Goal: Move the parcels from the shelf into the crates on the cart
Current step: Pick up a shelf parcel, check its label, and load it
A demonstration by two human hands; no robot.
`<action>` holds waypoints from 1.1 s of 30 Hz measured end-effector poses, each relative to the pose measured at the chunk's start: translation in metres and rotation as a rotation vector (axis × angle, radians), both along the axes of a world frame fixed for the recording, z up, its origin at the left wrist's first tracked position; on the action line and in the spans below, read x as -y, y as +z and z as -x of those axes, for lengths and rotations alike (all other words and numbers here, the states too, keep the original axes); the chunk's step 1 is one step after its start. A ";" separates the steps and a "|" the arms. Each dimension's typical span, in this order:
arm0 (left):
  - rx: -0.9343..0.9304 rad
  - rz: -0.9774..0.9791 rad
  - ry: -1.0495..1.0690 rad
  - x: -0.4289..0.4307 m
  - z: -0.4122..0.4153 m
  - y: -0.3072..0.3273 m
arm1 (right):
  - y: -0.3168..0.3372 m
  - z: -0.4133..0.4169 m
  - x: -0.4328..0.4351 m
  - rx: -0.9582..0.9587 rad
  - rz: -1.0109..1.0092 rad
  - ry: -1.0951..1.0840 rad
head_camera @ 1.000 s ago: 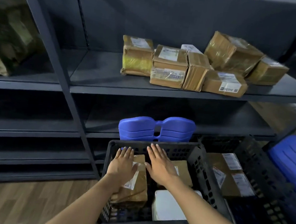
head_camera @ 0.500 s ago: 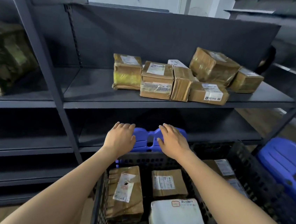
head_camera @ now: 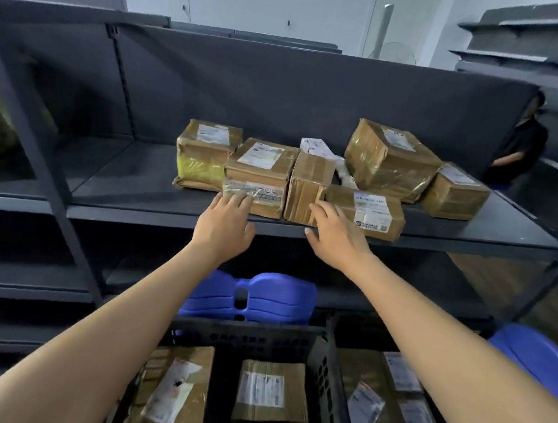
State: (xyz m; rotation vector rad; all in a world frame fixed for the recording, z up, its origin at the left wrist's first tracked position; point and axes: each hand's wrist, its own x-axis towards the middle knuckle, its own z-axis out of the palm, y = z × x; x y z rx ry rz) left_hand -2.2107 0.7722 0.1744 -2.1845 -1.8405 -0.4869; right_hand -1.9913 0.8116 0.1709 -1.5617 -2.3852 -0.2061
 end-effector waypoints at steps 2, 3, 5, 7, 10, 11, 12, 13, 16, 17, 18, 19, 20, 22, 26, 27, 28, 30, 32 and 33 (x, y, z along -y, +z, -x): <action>0.001 -0.019 0.025 -0.007 -0.007 0.006 | 0.009 -0.008 -0.013 0.008 -0.019 0.021; -0.003 -0.026 0.035 -0.011 -0.009 0.009 | 0.012 -0.010 -0.019 0.008 -0.033 0.029; -0.006 -0.032 0.054 -0.018 -0.010 0.013 | 0.018 -0.011 -0.030 -0.005 -0.054 0.045; -0.018 -0.029 0.073 -0.026 -0.009 0.016 | 0.022 -0.007 -0.040 -0.004 -0.069 0.063; -0.026 -0.005 0.106 -0.038 -0.005 0.019 | 0.027 0.006 -0.054 -0.001 -0.087 0.094; -0.019 0.002 0.120 -0.043 -0.002 0.019 | 0.028 0.012 -0.059 -0.002 -0.083 0.107; -0.008 0.007 0.134 -0.048 0.001 0.019 | 0.028 0.019 -0.063 0.001 -0.080 0.122; 0.004 0.010 0.146 -0.053 0.005 0.019 | 0.028 0.026 -0.067 0.009 -0.076 0.138; 0.035 0.030 0.174 -0.069 0.016 0.019 | 0.027 0.045 -0.081 0.033 -0.068 0.170; 0.042 0.038 0.181 -0.075 0.019 0.018 | 0.026 0.050 -0.086 0.037 -0.066 0.178; 0.050 0.046 0.185 -0.080 0.022 0.018 | 0.025 0.055 -0.091 0.042 -0.065 0.186; 0.059 0.052 0.187 -0.085 0.025 0.017 | 0.025 0.060 -0.096 0.054 -0.067 0.196; 0.065 0.058 0.188 -0.090 0.029 0.017 | 0.024 0.064 -0.101 0.073 -0.071 0.205; 0.072 0.068 0.175 -0.101 0.034 0.016 | 0.022 0.070 -0.112 0.113 -0.075 0.213; 0.125 0.076 0.128 -0.121 0.040 0.015 | 0.018 0.078 -0.128 0.170 -0.096 0.216; 0.156 0.073 0.121 -0.124 0.040 0.013 | 0.017 0.078 -0.130 0.173 -0.107 0.221; 0.187 0.069 0.115 -0.126 0.040 0.011 | 0.016 0.078 -0.132 0.174 -0.121 0.227; 0.257 0.058 0.105 -0.130 0.040 0.007 | 0.015 0.077 -0.134 0.171 -0.145 0.239; 0.342 0.046 0.105 -0.131 0.041 0.002 | 0.012 0.076 -0.135 0.156 -0.158 0.251; 0.392 0.041 0.110 -0.131 0.042 0.001 | 0.012 0.075 -0.136 0.147 -0.161 0.259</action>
